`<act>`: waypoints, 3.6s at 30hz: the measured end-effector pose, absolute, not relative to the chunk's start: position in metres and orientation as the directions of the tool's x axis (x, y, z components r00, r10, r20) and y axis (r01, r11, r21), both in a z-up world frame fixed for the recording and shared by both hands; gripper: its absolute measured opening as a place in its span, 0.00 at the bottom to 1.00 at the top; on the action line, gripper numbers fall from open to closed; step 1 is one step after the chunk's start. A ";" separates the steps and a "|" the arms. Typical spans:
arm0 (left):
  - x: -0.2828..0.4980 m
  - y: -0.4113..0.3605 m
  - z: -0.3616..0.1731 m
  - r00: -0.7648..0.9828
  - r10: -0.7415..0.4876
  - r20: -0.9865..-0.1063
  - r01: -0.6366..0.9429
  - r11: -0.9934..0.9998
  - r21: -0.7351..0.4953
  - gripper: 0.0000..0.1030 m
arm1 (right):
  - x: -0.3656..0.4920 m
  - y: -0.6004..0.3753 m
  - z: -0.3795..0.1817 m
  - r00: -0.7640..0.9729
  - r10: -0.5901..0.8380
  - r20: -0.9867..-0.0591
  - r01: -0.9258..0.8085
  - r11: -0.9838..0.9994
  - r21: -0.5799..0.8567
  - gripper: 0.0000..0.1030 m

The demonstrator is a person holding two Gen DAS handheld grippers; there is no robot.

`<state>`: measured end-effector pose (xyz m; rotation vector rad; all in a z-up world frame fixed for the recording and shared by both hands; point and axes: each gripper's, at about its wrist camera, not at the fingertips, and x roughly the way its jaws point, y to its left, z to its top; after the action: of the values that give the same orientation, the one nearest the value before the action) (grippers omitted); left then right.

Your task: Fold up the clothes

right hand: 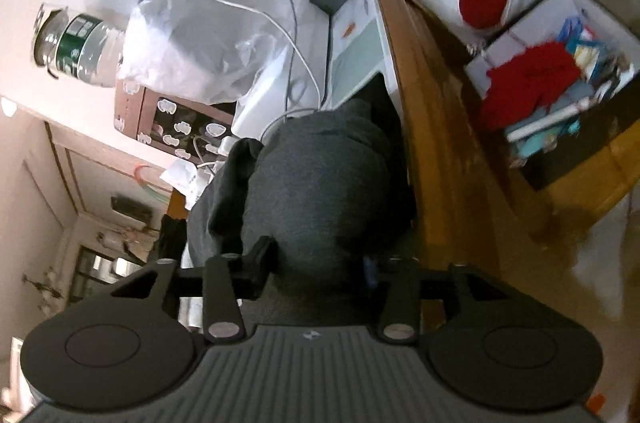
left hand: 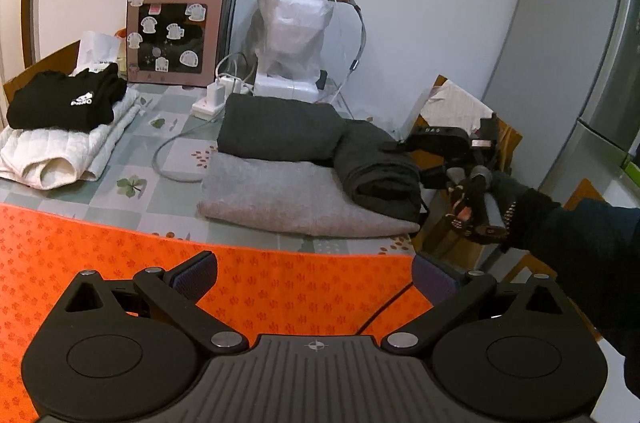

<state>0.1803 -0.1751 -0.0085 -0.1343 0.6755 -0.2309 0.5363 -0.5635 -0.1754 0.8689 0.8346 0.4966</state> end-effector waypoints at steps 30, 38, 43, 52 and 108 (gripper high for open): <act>0.152 -0.167 0.004 0.796 -0.191 -0.574 0.120 0.980 -0.159 1.00 | 0.463 -0.445 -0.091 0.796 0.268 -0.542 -0.283 0.957 0.059 0.67; 0.150 -0.157 0.001 0.802 -0.136 -0.582 0.055 0.986 -0.154 1.00 | 0.517 -0.416 -0.081 0.816 0.279 -0.507 -0.277 0.957 0.080 0.67; 0.150 -0.151 -0.002 0.799 -0.109 -0.591 0.023 0.988 -0.152 1.00 | 0.543 -0.399 -0.111 0.784 0.239 -0.573 -0.255 0.965 0.054 0.66; 0.148 -0.143 -0.003 0.798 -0.080 -0.597 -0.018 0.987 -0.157 1.00 | 0.534 -0.395 -0.106 0.784 0.235 -0.574 -0.260 0.965 0.040 0.66; 0.013 0.081 0.028 0.789 -0.282 -0.545 0.304 0.951 -0.052 1.00 | 0.032 -0.152 0.040 0.870 -0.115 -0.479 0.143 0.990 0.022 1.00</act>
<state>0.0134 0.0809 0.0279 0.0388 0.5809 -0.3159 0.0322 -0.1522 0.0402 0.0569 0.4973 -0.1349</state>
